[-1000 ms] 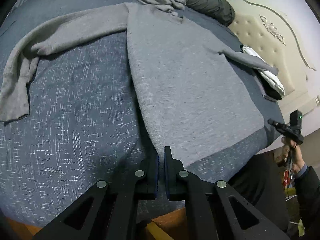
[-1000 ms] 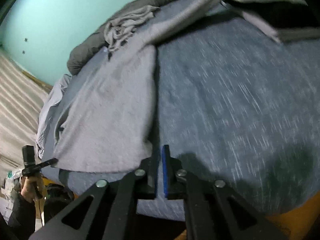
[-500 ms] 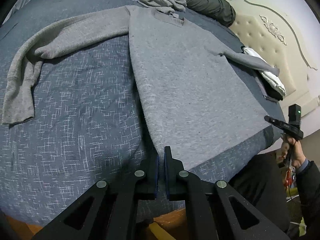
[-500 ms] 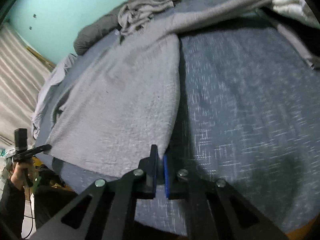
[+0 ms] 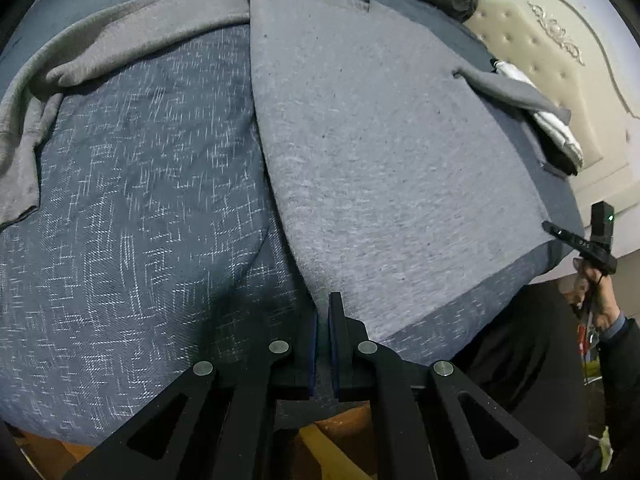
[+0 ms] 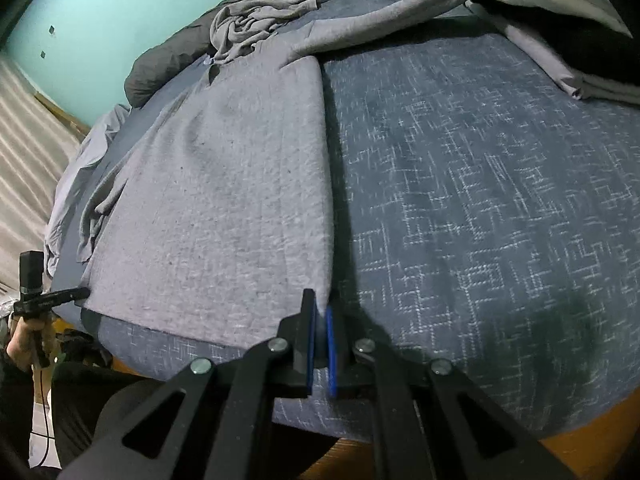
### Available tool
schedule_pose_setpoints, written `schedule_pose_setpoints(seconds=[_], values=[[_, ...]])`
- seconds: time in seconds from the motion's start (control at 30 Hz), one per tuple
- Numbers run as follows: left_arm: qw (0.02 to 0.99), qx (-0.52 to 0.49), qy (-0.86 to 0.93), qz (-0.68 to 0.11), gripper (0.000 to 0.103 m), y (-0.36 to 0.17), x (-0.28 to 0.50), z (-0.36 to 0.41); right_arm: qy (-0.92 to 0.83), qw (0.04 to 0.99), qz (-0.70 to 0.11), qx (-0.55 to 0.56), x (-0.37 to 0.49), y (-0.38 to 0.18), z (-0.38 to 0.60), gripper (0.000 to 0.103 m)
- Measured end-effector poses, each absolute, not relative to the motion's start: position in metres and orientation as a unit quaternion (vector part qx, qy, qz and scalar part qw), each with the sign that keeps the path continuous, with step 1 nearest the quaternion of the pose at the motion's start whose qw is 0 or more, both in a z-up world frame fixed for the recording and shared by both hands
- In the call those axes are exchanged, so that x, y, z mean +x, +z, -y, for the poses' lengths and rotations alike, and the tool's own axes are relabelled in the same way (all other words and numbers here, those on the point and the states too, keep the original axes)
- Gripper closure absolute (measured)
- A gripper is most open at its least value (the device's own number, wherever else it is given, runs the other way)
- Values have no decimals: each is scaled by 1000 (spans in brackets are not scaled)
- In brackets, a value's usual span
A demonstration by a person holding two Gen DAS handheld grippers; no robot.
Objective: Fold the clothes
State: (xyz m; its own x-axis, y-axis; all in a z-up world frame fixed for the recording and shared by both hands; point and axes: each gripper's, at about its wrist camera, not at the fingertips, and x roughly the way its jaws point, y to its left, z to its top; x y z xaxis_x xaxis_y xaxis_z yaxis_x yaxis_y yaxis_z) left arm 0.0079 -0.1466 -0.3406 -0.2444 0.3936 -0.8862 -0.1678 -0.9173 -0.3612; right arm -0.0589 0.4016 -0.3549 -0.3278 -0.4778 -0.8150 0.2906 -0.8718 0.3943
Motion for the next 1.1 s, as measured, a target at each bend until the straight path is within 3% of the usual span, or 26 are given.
schedule_pose_setpoints(seconds=[0.47,0.67,0.77,0.93,1.1], values=[[171,-556,805,117,93,-308,3,177,-832,221,104,498,-61,-315,-417,94],[87,-518,840,134,76,-280,-18,254,-849,230,108,463,-63,-285,-419,91],[34,-500,852,151,59,-276,-32,294,-853,234,113,453,-63,-278,-417,89],[-37,-489,853,178,54,-286,-58,359,-852,234,107,456,-73,-276,-405,88],[-43,-503,848,162,54,-308,-81,376,-851,223,99,465,-81,-284,-400,88]])
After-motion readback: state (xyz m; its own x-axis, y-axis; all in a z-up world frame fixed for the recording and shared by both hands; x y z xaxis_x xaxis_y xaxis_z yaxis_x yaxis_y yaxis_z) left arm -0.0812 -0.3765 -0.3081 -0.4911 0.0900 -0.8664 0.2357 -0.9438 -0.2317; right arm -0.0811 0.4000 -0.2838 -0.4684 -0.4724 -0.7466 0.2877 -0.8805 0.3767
